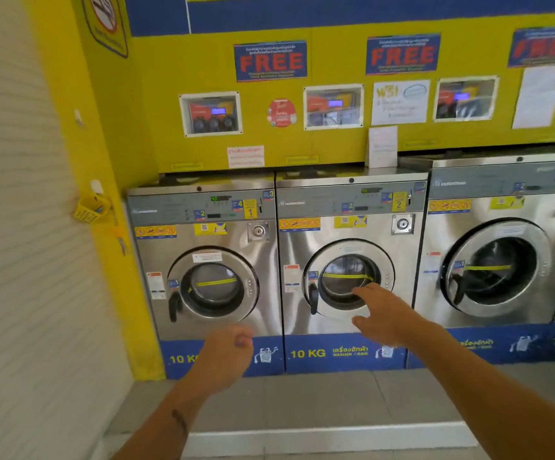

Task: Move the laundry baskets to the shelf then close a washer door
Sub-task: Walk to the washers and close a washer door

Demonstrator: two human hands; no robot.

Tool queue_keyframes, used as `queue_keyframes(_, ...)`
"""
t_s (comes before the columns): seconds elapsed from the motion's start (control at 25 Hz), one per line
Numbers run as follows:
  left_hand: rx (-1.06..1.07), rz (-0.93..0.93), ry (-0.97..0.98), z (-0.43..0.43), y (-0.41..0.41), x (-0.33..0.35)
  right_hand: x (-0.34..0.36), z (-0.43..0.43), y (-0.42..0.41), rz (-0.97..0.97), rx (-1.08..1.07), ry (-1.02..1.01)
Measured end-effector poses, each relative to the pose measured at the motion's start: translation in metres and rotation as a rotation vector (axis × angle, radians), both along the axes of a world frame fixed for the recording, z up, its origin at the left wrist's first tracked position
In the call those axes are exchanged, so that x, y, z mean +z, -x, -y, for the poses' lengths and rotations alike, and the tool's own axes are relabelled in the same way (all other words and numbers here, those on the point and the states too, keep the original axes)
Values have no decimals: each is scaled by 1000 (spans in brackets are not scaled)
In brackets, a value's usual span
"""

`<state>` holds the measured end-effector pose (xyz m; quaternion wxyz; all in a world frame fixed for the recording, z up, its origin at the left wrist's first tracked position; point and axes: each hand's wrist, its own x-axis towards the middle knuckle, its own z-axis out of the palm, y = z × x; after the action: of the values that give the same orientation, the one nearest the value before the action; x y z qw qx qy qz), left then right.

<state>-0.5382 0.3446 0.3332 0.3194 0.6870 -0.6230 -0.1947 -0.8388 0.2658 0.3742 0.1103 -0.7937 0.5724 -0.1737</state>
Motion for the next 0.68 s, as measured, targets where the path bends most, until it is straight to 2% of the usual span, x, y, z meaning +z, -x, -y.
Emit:
queue_keyframes(0.2,-61,-25,-1,135,24,-21,-24,121,10,-31,9,-30)
queue_keyframes(0.48,-216,-182,54,347,53,-42,-40,295,18,-85,-33,-74)
queue_keyframes(0.68,-360,-74,-25,477,94,-56,-41,405,46,-75,-105,-100)
